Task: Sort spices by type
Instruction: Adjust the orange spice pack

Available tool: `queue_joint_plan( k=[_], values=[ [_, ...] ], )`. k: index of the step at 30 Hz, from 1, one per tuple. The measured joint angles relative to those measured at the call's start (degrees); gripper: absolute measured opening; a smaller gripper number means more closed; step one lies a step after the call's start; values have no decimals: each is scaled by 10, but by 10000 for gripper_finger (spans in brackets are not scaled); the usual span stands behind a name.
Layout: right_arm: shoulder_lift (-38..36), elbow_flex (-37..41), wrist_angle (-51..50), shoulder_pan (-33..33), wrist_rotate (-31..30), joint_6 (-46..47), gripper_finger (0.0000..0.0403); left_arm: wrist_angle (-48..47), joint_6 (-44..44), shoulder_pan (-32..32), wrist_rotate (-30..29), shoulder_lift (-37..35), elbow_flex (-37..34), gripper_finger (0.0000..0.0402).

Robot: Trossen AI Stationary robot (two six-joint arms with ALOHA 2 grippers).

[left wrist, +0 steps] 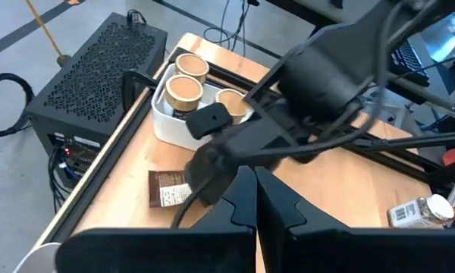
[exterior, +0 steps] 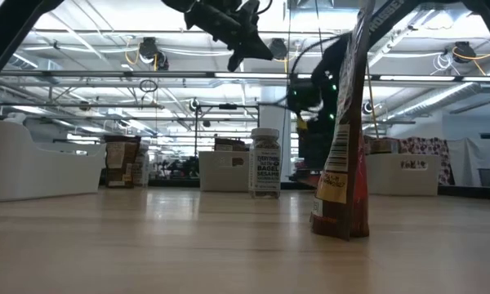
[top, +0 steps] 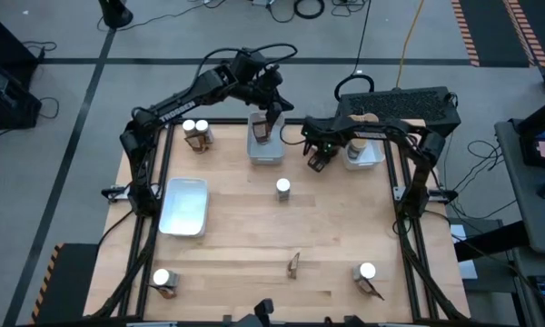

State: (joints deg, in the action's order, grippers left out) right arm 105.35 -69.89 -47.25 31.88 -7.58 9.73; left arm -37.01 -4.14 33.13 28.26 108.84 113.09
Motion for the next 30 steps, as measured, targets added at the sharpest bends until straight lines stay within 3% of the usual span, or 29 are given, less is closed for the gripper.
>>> queue_joint_plan(
  k=[5, 12, 17, 20, 25, 28, 30],
  values=[
    [-16, -46, -23, -1, -5, -8, 12, 0, 0, 7, 0, 0, 0, 0],
    [-63, -109, -82, -2, 16, -4, 12, 1, 1, 18, 19, 0, 0, 0],
    [-139, -112, -103, -2, 117, 0, 6, 9, 14, 36, 93, -5, 0, 0],
    [-198, -112, -93, 1, 186, -21, 6, 13, 91, 46, 162, -10, 0, 0],
    [-284, -112, -41, 17, 375, -76, 6, 49, 160, 43, 312, -14, 0, 0],
    [-322, -113, -1, 22, 481, -95, 6, 83, 166, 34, 324, -15, 0, 2],
    [-338, -113, 16, 21, 521, -97, 6, 115, 165, 24, 324, -15, 0, 9]
  ],
)
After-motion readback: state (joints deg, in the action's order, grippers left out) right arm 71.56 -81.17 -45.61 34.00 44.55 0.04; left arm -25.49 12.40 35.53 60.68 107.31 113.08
